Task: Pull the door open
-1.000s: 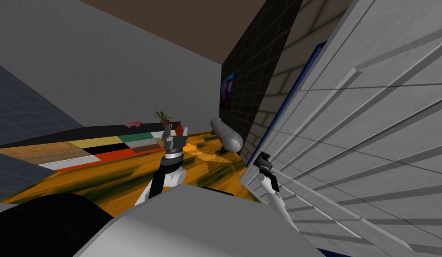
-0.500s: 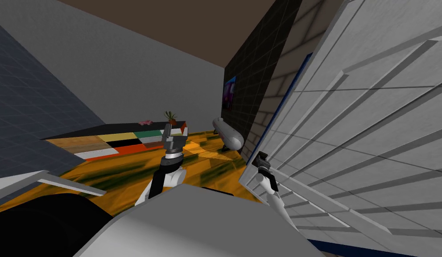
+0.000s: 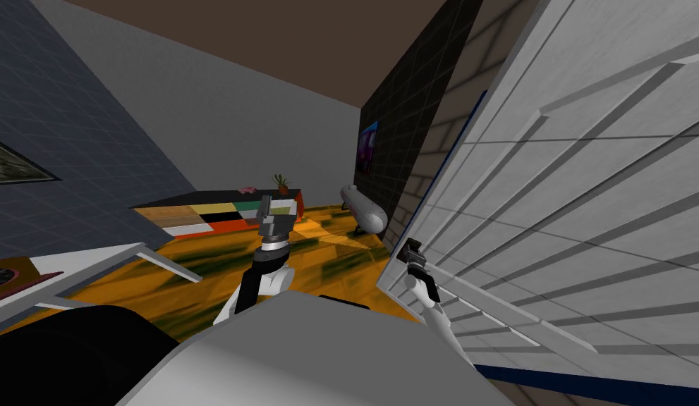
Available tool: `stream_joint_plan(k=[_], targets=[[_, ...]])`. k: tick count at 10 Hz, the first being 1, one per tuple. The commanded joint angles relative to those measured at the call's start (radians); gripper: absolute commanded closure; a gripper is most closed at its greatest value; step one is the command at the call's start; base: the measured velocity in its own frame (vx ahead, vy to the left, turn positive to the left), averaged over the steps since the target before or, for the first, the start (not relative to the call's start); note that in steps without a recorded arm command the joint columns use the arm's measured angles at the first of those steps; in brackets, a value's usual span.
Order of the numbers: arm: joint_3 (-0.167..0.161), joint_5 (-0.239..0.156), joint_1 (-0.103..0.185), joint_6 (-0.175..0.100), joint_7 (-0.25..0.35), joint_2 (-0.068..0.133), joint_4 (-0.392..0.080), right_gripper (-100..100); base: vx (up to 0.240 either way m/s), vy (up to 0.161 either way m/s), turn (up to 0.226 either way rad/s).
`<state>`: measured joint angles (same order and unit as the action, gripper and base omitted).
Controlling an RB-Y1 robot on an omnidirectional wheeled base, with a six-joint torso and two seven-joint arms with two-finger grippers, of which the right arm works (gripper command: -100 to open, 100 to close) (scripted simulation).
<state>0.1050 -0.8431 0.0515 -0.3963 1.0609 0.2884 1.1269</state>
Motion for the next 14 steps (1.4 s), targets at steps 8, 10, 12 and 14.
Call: stream_joint_plan(k=[8,10,12,14], targets=[[-0.068,0.008,-0.029,0.003,0.052,0.036,0.031,100,-0.180,-0.025,0.090],[-0.085,0.009,-0.036,0.001,0.066,0.047,0.040,100,-0.170,-0.045,0.103],[-0.105,0.009,-0.043,-0.001,0.081,0.061,0.049,100,-0.200,-0.030,0.108],[-0.125,0.010,-0.051,-0.003,0.096,0.074,0.059,100,-0.219,-0.033,0.113]])
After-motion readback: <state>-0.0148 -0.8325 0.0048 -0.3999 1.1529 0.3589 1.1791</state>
